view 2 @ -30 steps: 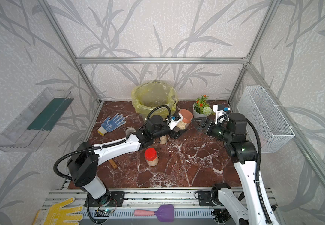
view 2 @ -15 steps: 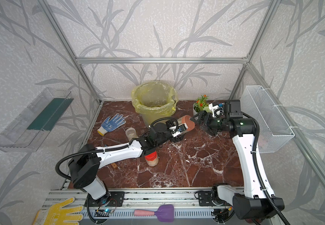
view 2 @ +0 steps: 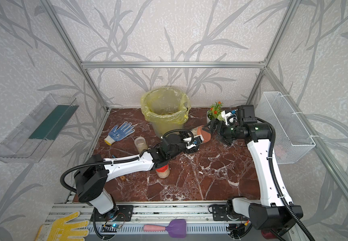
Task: Empty expired oatmeal from jars
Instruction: Unscrew the lid from the jar.
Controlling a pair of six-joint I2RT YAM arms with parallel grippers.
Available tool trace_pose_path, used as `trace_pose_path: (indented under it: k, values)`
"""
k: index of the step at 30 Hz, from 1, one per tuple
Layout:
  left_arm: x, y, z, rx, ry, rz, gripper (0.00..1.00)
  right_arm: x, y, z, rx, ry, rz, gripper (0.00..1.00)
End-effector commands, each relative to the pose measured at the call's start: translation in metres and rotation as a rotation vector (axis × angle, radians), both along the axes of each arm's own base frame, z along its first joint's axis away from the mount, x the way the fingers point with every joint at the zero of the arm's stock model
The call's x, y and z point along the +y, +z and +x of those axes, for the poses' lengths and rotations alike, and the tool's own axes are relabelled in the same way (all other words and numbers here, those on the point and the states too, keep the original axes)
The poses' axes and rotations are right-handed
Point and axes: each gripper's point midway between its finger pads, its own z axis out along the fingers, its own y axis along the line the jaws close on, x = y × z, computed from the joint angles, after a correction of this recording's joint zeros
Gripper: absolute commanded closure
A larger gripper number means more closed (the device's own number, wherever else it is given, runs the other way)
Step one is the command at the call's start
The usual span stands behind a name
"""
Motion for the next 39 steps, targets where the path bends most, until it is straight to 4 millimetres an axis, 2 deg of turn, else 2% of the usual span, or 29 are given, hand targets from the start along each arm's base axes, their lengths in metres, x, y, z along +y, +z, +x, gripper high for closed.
trace_pose_path:
  k: [1,5,16,32,37,39]
  values:
    - [-0.008,0.035,0.000,-0.094,-0.011,-0.077,1.00,0.004,0.004,0.005,-0.026,0.018,-0.009,0.00]
    - [-0.008,0.038,0.001,-0.105,-0.005,-0.076,1.00,0.009,-0.002,0.005,-0.006,0.037,-0.020,0.00]
    - [-0.005,0.037,0.001,-0.108,0.003,-0.072,1.00,0.007,-0.019,0.004,0.021,0.058,-0.091,0.01]
    - [-0.007,0.039,0.001,-0.110,-0.002,-0.076,1.00,0.017,-0.029,0.003,0.054,0.092,-0.051,0.14]
    - [-0.007,0.043,0.002,-0.105,0.004,-0.099,1.00,0.019,-0.033,-0.002,0.069,0.104,-0.043,0.29]
    - [-0.005,0.048,0.001,-0.093,0.007,-0.123,1.00,0.020,-0.035,-0.004,0.072,0.107,-0.038,0.38]
